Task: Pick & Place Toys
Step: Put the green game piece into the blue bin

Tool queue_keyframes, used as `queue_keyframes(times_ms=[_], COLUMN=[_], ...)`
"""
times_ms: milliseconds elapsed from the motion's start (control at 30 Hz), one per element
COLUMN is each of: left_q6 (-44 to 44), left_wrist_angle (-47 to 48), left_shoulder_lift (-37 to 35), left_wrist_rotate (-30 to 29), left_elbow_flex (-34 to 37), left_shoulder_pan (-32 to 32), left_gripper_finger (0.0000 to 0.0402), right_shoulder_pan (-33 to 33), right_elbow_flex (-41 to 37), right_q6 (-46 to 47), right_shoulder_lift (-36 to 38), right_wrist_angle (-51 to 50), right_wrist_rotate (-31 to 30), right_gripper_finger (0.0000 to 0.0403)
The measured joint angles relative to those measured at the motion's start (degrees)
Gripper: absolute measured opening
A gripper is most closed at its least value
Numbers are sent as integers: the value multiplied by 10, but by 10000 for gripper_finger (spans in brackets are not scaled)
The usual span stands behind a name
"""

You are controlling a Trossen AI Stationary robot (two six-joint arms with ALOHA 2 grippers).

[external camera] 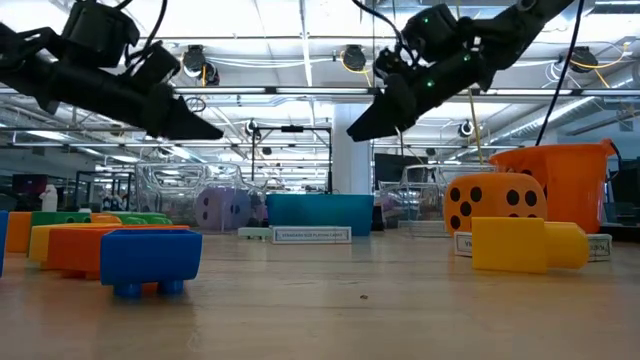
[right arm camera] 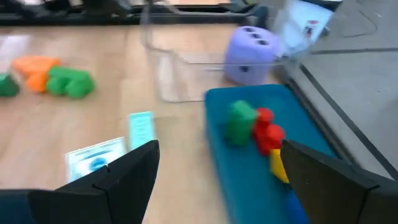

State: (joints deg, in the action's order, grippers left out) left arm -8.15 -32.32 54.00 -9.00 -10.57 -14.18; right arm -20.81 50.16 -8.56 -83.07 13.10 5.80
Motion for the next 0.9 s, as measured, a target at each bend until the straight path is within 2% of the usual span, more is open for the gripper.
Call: queue_keyframes(times_ms=[100,300,467,600,667,733,900], left_q6=[-18,-16,22,63,79,94,146], left_wrist_angle=[-25,-43,-52,-73,-68,-60,3], left_shoulder_lift=[0,0,0,0,0,0,0], left_wrist_rotate=[33,96,179,225,213,169,-2], left_elbow_flex=[0,0,0,0,0,0,0], left_shoulder_pan=[-3,-2,29,90,134,182,296], left_gripper_finger=[170,170,170,170,170,170,170], right_shoulder_pan=[55,157,239,309,337,358,370], right_elbow_flex=[-4,-4,-4,-4,-4,-4,-4], right_q6=[9,47,75,98,93,91,75], right_shoulder_lift=[0,0,0,-23,-42,-60,-114], right_wrist_angle=[-1,14,39,63,84,91,121], right_wrist_rotate=[-30,-34,-96,-165,-190,-204,-209], right_gripper_finger=[324,324,324,324,324,324,325])
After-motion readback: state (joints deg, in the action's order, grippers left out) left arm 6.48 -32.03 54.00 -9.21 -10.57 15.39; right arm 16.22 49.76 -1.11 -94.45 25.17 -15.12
